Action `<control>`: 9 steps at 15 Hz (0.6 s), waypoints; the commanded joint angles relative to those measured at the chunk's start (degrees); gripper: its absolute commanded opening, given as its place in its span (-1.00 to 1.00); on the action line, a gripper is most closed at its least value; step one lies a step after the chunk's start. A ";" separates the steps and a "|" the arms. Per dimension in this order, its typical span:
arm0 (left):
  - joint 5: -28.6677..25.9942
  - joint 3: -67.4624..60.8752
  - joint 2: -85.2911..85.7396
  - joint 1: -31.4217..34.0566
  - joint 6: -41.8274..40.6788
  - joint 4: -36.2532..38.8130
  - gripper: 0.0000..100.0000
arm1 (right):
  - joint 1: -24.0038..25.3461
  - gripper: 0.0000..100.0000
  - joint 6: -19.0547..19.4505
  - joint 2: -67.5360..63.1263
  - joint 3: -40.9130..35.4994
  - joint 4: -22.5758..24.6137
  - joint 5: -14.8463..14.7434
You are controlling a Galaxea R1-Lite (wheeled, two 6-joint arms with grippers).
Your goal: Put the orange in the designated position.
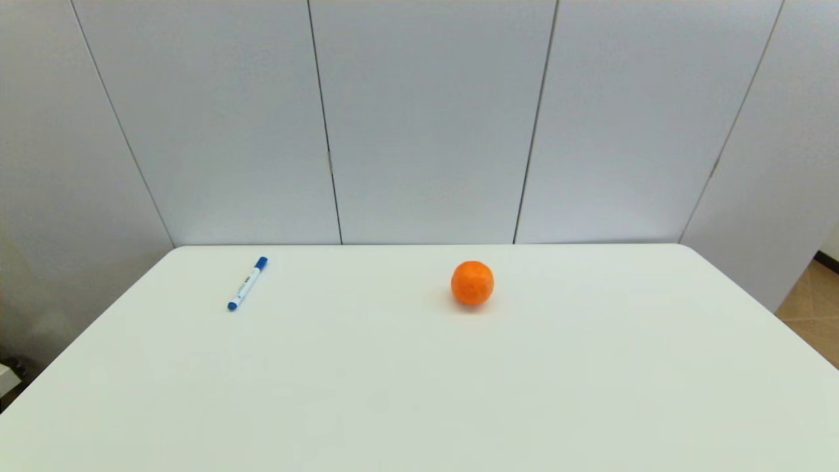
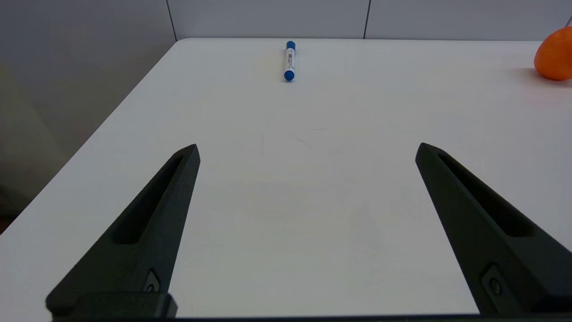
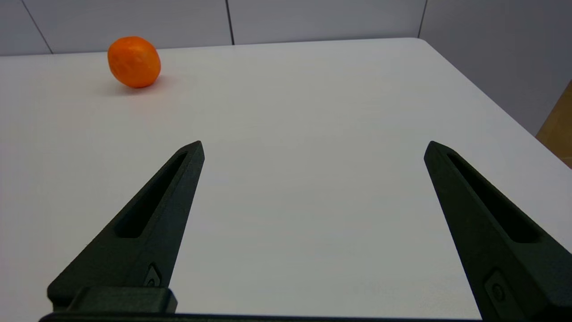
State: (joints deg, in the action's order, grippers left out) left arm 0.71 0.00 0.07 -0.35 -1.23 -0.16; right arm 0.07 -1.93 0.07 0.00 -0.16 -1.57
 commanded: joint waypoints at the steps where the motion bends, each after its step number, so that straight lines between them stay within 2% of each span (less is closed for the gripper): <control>1: 0.08 0.00 -0.07 0.00 0.00 -0.02 1.00 | 0.01 1.00 -0.01 -0.07 0.00 -0.02 -0.01; 9: 0.08 0.00 -0.07 0.00 0.00 0.07 1.00 | 0.01 1.00 -0.01 -0.07 0.00 -0.02 -0.01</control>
State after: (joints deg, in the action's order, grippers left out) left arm 0.77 0.00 0.07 -0.33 -1.21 -0.18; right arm 0.07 -1.93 0.07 0.00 -0.16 -1.57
